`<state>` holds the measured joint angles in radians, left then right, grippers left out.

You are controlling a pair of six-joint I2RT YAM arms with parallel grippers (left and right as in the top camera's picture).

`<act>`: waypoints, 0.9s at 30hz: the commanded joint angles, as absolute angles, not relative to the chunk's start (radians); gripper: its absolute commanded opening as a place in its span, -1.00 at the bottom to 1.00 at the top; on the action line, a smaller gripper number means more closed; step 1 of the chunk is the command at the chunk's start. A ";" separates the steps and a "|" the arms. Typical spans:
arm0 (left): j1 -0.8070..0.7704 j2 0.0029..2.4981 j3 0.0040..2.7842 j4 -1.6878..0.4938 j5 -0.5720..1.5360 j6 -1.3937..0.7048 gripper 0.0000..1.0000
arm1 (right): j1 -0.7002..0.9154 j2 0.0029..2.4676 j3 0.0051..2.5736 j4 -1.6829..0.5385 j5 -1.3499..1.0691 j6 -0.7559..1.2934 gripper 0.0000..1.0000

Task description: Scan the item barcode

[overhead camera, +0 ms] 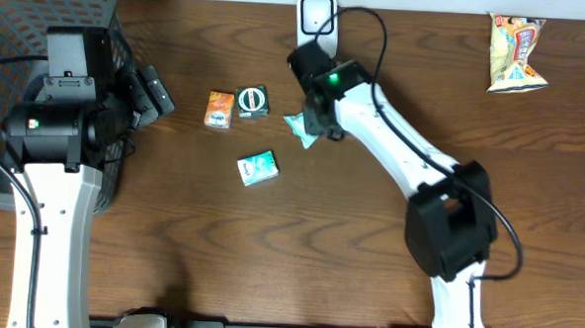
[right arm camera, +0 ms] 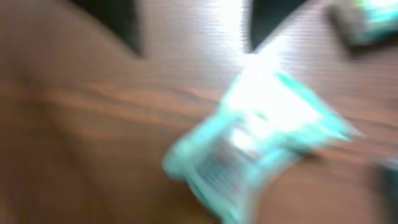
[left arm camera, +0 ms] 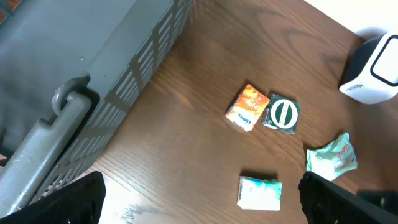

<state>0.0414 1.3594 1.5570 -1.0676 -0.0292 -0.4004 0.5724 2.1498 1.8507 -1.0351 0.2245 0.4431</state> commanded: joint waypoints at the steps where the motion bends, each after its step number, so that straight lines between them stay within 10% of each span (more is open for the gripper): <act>1: 0.046 1.354 1.557 -1.069 -0.035 -0.409 0.95 | 0.593 2.093 1.853 -0.957 0.165 0.402 0.38; 27: 0.046 1.354 1.557 -1.069 -0.035 -0.410 0.96 | 0.771 2.417 1.853 -0.792 0.690 0.263 0.91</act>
<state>0.0414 1.3594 1.5570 -1.0676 -0.0292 -0.4004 0.7753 2.3707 1.8526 -0.7864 0.6651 0.2794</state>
